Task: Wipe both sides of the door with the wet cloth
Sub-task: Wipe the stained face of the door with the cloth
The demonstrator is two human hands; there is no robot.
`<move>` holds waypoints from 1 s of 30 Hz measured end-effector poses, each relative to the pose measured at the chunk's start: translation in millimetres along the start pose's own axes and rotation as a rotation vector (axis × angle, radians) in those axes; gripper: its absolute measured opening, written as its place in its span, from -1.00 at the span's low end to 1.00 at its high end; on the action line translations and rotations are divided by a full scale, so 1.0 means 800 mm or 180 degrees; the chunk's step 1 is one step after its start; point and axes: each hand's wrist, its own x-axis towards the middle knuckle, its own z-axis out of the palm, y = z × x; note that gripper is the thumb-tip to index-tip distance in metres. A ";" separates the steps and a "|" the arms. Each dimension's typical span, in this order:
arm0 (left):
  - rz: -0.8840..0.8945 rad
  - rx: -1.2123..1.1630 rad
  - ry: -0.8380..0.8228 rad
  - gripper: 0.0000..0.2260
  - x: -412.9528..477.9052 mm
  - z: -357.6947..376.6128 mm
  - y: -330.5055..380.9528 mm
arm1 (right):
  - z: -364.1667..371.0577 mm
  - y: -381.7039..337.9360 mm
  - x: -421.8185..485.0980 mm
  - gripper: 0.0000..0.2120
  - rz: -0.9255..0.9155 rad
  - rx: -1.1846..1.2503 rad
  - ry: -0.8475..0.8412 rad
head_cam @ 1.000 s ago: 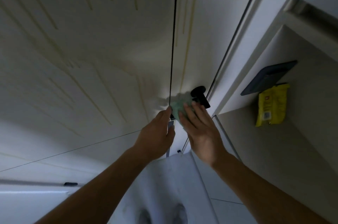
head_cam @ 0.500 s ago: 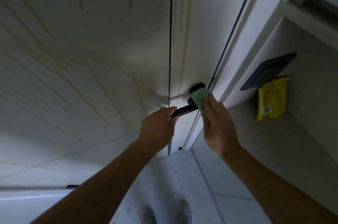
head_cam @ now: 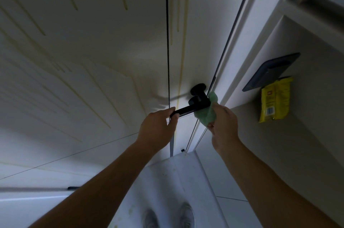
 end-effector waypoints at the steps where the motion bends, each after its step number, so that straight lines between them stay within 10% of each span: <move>1: -0.0067 -0.0084 0.0031 -0.72 0.000 0.002 0.000 | 0.005 -0.002 0.000 -0.82 0.0087 0.0143 -0.0028; 30: -0.0712 -0.0909 0.0340 -0.66 -0.032 -0.001 0.001 | 0.024 0.040 -0.038 -0.75 0.0347 -0.0095 -0.1056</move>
